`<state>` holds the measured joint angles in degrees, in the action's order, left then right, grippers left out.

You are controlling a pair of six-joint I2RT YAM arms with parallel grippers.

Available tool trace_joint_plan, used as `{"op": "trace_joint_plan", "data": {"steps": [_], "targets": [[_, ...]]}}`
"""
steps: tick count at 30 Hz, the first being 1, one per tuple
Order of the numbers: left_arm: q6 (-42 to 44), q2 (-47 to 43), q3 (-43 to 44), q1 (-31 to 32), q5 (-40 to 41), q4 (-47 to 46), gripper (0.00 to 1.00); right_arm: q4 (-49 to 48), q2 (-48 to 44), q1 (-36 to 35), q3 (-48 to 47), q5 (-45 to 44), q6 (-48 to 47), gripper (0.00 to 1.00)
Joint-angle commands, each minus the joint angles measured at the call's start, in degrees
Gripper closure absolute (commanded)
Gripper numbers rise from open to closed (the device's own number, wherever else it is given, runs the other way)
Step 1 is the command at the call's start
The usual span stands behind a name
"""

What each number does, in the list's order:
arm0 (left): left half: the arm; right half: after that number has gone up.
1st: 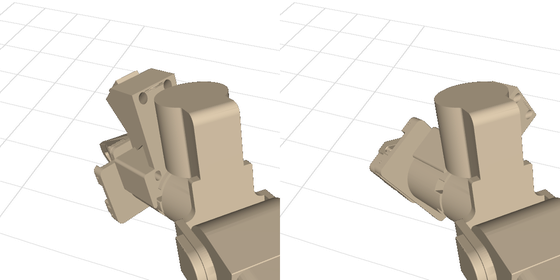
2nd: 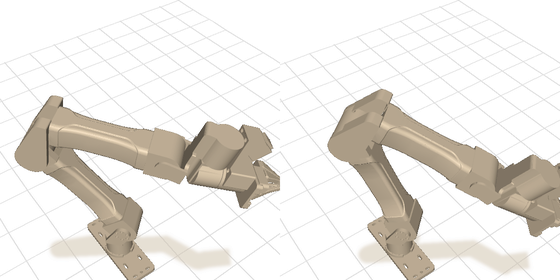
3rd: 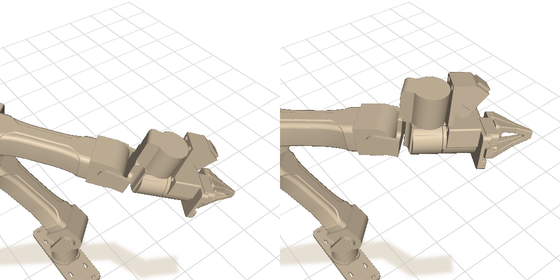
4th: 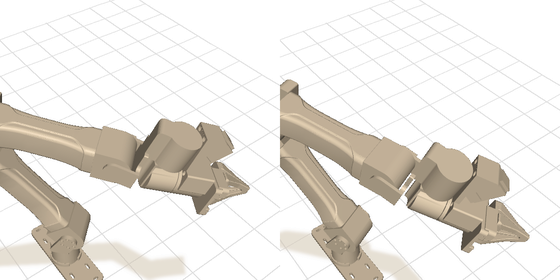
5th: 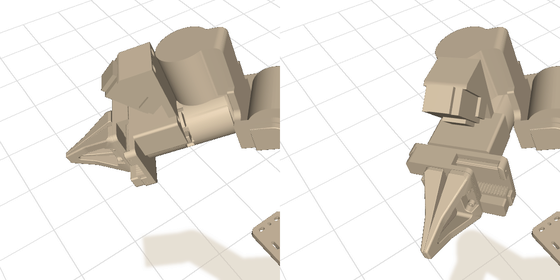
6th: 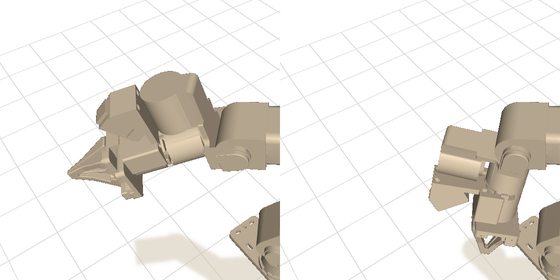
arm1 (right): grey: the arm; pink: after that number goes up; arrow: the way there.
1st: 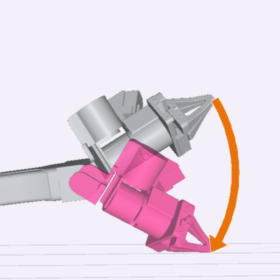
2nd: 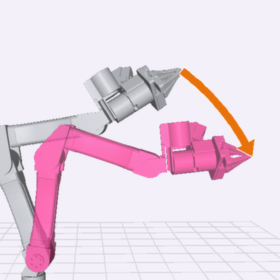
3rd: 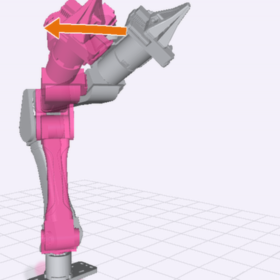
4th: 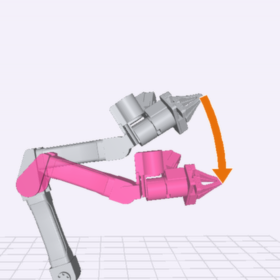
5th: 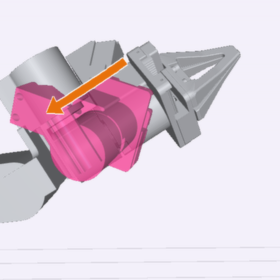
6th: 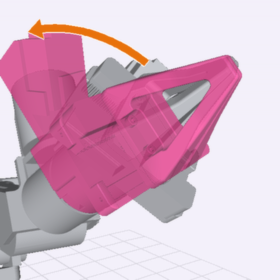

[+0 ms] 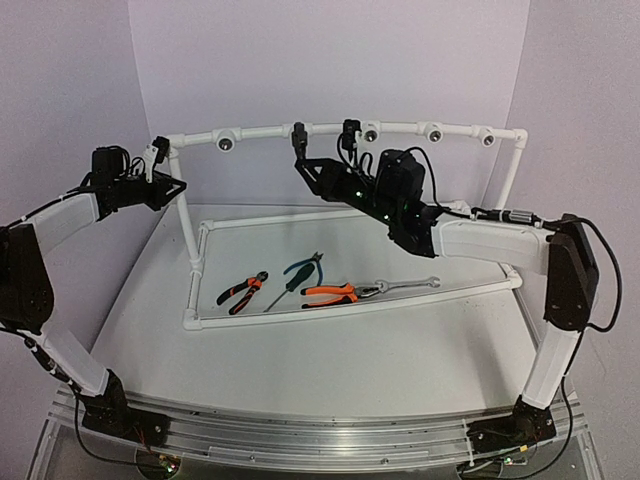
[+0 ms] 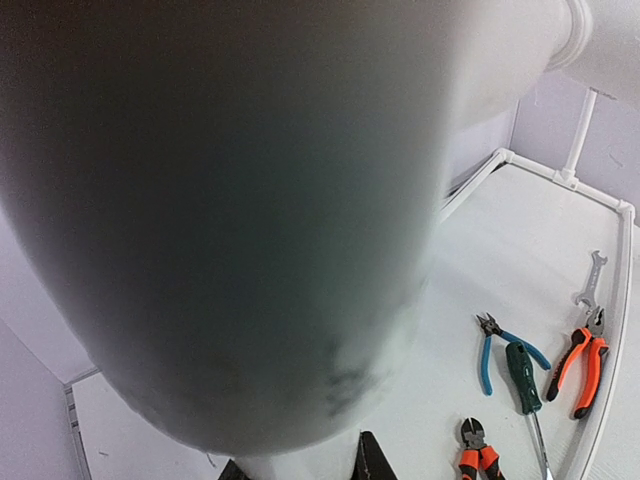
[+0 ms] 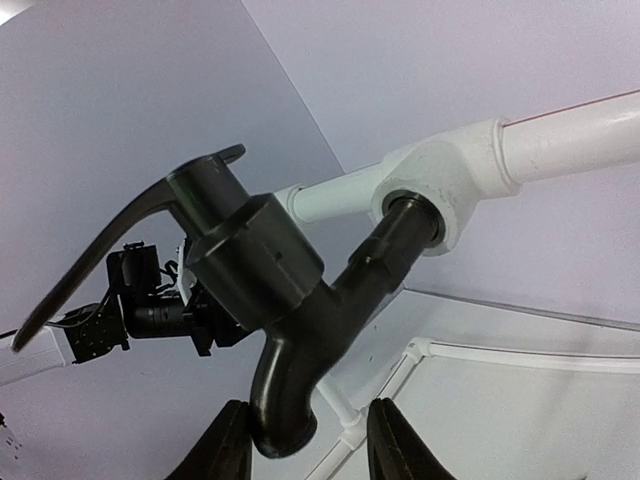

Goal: Install the water faucets

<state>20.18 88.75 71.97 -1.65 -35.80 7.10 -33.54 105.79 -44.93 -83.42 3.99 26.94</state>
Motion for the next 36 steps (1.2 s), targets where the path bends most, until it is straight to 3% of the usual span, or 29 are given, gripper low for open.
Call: {"op": "trace_joint_plan", "data": {"steps": [1, 5, 8, 10, 17, 23, 24, 25, 30, 36], "targets": [[8.39, 2.34, 1.53, 1.47, 2.25, 12.86, 1.0, 0.3, -6.51, 0.81, 3.44, -3.41, -3.15, 0.55], [9.31, 2.64, 1.6, 1.47, 2.5, 13.23, 0.99, 1.91, -9.98, 0.81, 7.35, -2.77, -4.45, 0.46], [9.53, 2.57, 1.68, 1.47, 2.58, 13.62, 0.92, 4.16, -13.15, 0.8, 10.46, -3.06, -6.2, 0.42], [9.61, 2.22, 1.77, 1.47, 2.43, 14.1, 0.79, 6.09, -15.5, 0.89, 12.85, -3.96, -7.77, 0.4], [9.52, 0.98, 2.28, 1.47, 2.46, 15.28, 0.51, 15.2, -22.74, 2.08, 18.27, -8.27, -12.85, 0.35], [9.23, -2.7, 0.67, 1.47, 3.37, 15.09, 0.16, 27.38, -26.71, 5.99, 20.87, -11.84, -15.93, 0.3], [9.02, -3.63, 0.13, 1.47, 3.76, 14.94, 0.04, 28.39, -27.41, 7.24, 21.78, -12.1, -15.88, 0.29], [8.69, -4.81, -0.57, 1.47, 4.03, 14.76, 0.01, 29.13, -28.27, 8.46, 22.91, -12.51, -15.77, 0.29], [4.89, -13.8, -6.51, 1.47, 6.89, 12.65, 0.0, 37.07, -31.94, 16.67, 27.03, -13.88, -14.28, 0.23], [-14.95, -27.88, -19.51, 1.44, 16.99, 7.96, 0.0, 41.38, -38.44, 28.7, 36.64, -14.27, -13.86, 0.15]]}}
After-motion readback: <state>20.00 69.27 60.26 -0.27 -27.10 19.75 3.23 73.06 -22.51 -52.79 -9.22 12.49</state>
